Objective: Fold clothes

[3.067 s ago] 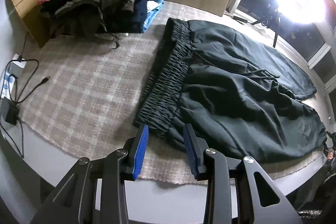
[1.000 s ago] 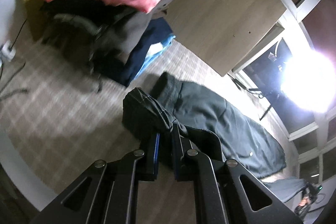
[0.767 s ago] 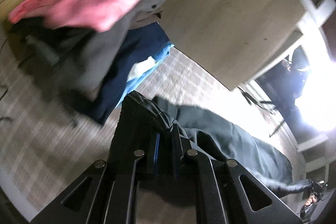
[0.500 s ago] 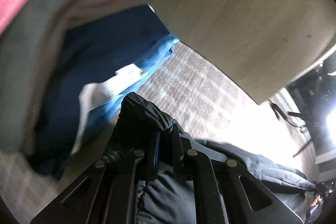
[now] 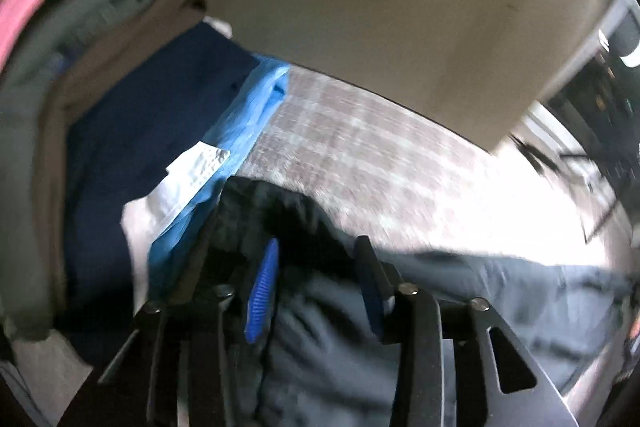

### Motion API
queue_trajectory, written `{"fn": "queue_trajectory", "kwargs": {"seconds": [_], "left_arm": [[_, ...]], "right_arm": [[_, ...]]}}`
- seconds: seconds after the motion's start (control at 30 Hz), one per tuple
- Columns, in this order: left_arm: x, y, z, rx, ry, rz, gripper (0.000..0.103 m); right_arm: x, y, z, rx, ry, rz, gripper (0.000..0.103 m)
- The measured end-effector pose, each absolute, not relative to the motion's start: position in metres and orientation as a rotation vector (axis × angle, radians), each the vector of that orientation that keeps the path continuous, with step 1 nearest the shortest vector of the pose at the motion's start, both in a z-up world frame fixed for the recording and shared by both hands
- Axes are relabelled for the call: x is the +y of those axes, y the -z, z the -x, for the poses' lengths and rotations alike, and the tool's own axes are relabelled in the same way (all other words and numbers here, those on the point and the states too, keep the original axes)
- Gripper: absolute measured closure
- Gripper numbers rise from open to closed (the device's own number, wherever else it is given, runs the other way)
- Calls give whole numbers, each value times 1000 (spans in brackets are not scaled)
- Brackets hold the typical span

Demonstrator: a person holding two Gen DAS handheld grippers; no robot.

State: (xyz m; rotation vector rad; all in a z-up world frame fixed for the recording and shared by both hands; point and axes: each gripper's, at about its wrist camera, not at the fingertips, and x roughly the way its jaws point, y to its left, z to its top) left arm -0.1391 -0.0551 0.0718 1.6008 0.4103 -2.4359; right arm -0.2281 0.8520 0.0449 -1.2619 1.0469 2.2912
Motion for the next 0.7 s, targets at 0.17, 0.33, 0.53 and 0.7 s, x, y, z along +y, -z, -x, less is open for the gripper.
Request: {"fn": "queue_trajectory", "kwargs": {"seconds": [0.17, 0.33, 0.53, 0.7], "left_arm": [[-43, -77, 110, 384, 2493, -1711, 57], [-34, -91, 88, 371, 2543, -1752, 58], [19, -142, 75, 107, 2764, -1687, 56], [119, -142, 107, -257, 2944, -1768, 46]], "right_arm": [[859, -78, 181, 1029, -2405, 1190, 77], [851, -90, 167, 815, -2479, 1211, 77], [822, -80, 185, 561, -2556, 1301, 72], [828, -58, 191, 638, -2511, 1325, 66]]}}
